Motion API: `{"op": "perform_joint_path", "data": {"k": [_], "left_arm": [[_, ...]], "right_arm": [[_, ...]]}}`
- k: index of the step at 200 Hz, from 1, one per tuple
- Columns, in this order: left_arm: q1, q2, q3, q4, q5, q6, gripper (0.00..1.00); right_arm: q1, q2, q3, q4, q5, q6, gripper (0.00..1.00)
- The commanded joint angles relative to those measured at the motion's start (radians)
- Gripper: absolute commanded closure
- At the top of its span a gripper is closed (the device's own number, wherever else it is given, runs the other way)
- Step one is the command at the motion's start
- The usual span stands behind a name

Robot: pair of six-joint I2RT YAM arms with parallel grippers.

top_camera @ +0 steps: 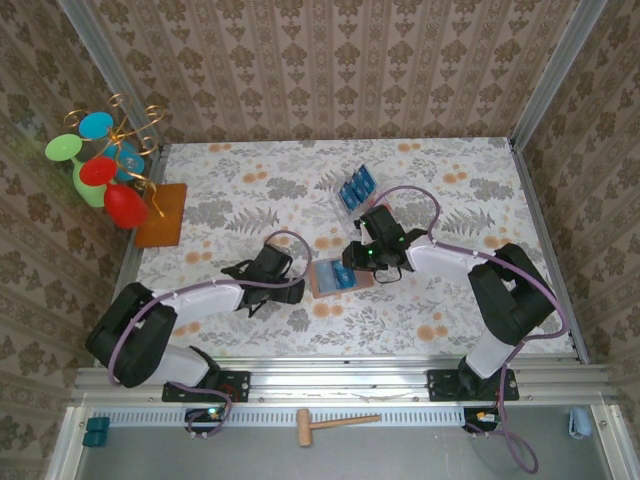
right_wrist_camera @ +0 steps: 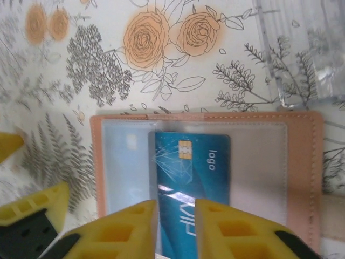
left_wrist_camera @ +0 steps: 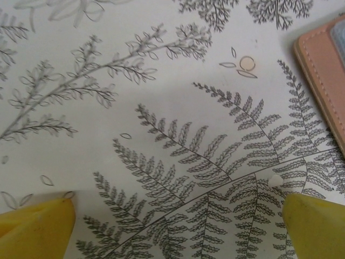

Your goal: Put the credit cards into the card holder

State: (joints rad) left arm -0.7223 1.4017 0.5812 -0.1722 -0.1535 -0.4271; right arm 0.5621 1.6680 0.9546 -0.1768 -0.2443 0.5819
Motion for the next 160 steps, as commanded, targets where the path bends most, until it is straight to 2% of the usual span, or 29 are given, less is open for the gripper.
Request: {"op": "perform_joint_path", "data": {"k": [1,32,160], "left_arm": [[-0.020,0.034,0.046,-0.007,-0.020,-0.023,0.00],[-0.034,0.077,0.079,-0.012,-0.029,-0.023,0.00],[-0.035,0.174,0.165,-0.012,-0.028,0.002,0.00]], "right_arm": [[0.007,0.009,0.046,-0.103,0.075,-0.061,0.89],[0.005,0.053,0.070,-0.140,0.097,-0.100,0.96],[0.007,0.144,0.080,-0.099,0.049,-0.087,0.99]]}}
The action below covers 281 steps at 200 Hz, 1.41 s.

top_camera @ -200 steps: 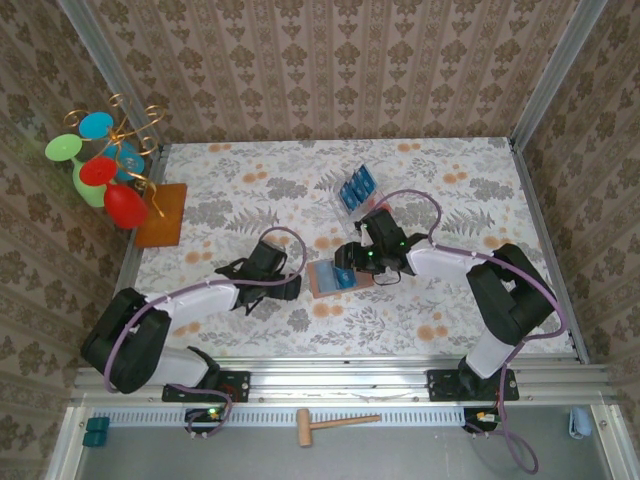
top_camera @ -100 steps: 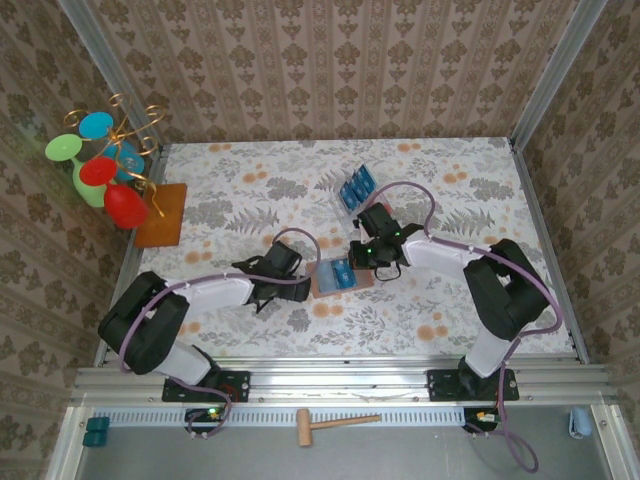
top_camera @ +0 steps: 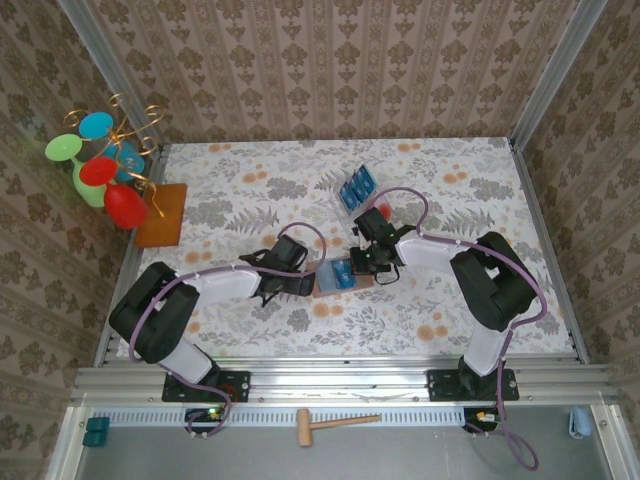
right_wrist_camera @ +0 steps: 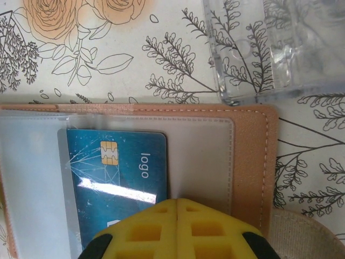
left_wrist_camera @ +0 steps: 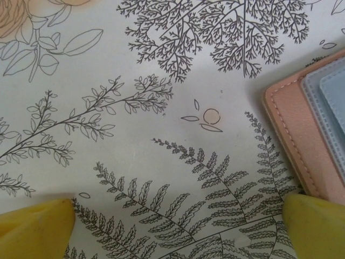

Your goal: Put the credit cards into the card holder

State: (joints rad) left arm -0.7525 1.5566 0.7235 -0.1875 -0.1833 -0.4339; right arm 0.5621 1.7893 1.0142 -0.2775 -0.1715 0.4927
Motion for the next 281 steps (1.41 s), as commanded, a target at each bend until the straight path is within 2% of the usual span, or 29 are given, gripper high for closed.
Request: {"op": "perform_joint_path", "data": {"k": [1,234,281], "left_arm": [[-0.005,0.020,0.022,0.004,0.002,0.009,0.00],[-0.005,0.031,0.006,0.039,0.025,0.008,0.00],[0.020,-0.020,-0.015,0.029,0.021,0.008,0.00]], "right_arm": [[0.008,0.023,0.021,0.002,-0.025,0.003,0.99],[0.071,0.083,0.074,0.133,-0.172,0.142,1.00],[0.049,0.028,0.069,0.105,-0.162,0.134,0.99]]}}
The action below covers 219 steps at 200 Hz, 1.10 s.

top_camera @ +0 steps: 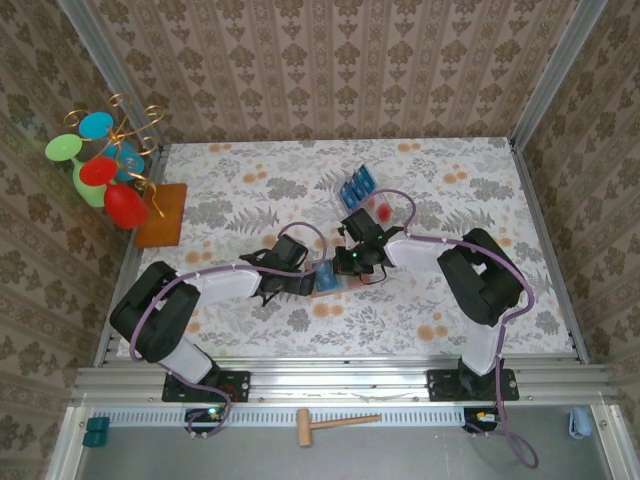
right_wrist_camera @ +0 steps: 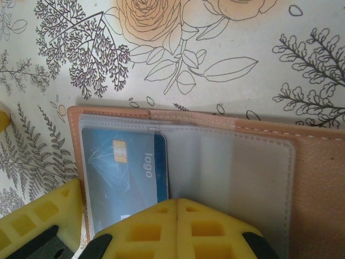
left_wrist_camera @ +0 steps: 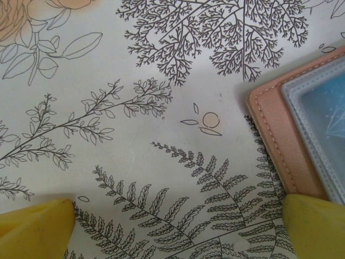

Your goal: Put the credit cards into the card holder

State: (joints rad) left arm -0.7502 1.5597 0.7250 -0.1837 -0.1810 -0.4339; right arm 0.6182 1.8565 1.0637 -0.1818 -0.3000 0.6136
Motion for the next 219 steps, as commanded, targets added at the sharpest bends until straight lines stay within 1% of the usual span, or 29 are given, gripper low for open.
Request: {"op": "perform_joint_path", "data": {"k": [1,35,49,107,219], "left_arm": [[0.019,-0.025,-0.017,0.026,0.019,0.008,0.00],[0.068,-0.092,-0.049,0.024,0.034,0.000,0.00],[0.080,-0.109,-0.057,0.024,0.037,0.000,0.00],[0.089,-0.121,-0.064,0.023,0.044,-0.002,0.00],[0.087,-0.093,-0.055,0.022,0.067,0.013,0.00]], "right_arm": [[-0.008,-0.041,0.019,0.009,-0.033,0.013,0.99],[-0.028,-0.085,0.000,-0.005,-0.017,0.008,0.93],[-0.028,-0.090,-0.006,-0.008,-0.014,0.005,0.93],[-0.022,-0.084,-0.063,0.019,-0.010,0.022,0.98],[0.024,-0.048,-0.086,0.041,-0.016,0.038,0.99]]}}
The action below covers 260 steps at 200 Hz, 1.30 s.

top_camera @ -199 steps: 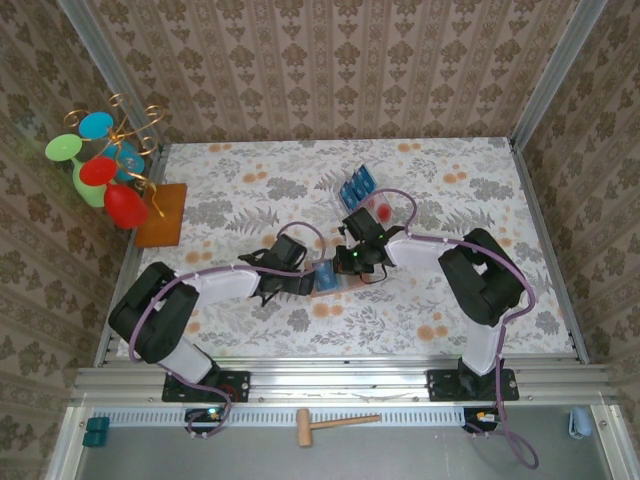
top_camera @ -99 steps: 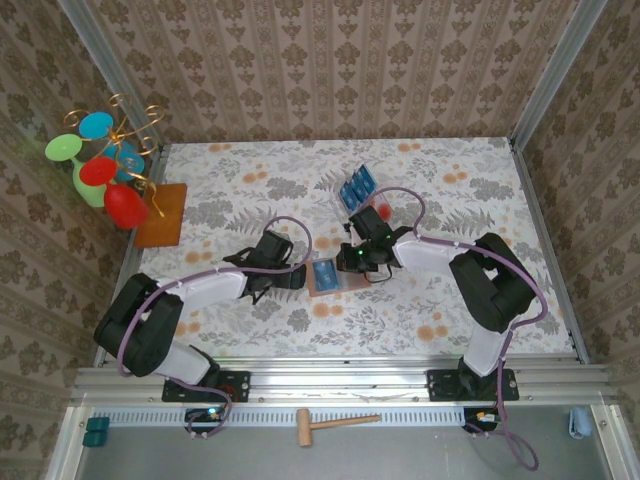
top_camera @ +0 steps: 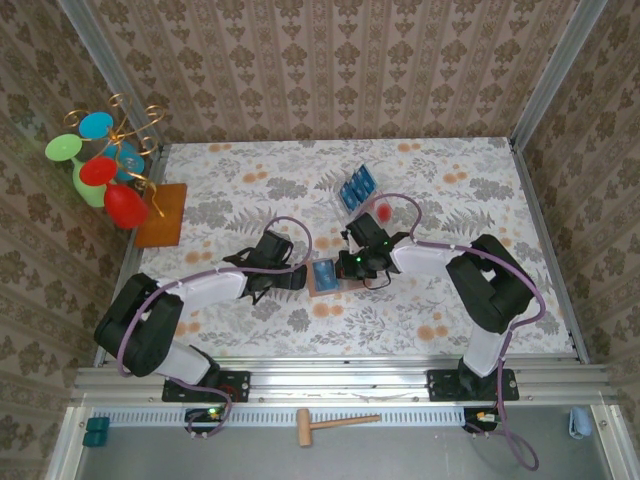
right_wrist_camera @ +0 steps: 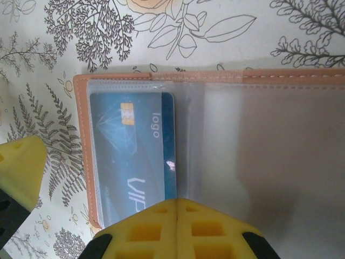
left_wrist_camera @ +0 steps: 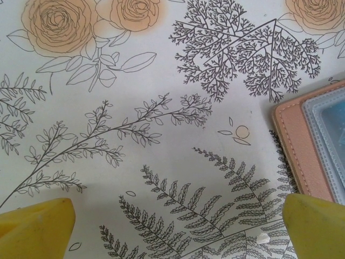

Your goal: Put the credit cards into the card holder

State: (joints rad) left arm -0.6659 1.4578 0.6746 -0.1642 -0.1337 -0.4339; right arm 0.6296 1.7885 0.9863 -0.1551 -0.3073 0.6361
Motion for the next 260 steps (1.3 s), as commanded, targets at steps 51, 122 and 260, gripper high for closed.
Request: {"op": "perform_joint_path", "data": {"k": [51,122,260], "left_arm": [[-0.011,0.048,0.001,0.017,0.025,0.009,0.00],[-0.023,0.058,0.007,0.016,0.017,0.003,0.00],[0.036,-0.031,0.039,0.157,0.351,-0.092,0.00]], "right_arm": [[0.031,0.032,-0.010,0.026,-0.013,0.027,1.00],[0.035,-0.001,-0.004,0.022,-0.027,0.038,0.99],[-0.028,-0.377,-0.196,-0.193,0.224,-0.006,0.40]]}}
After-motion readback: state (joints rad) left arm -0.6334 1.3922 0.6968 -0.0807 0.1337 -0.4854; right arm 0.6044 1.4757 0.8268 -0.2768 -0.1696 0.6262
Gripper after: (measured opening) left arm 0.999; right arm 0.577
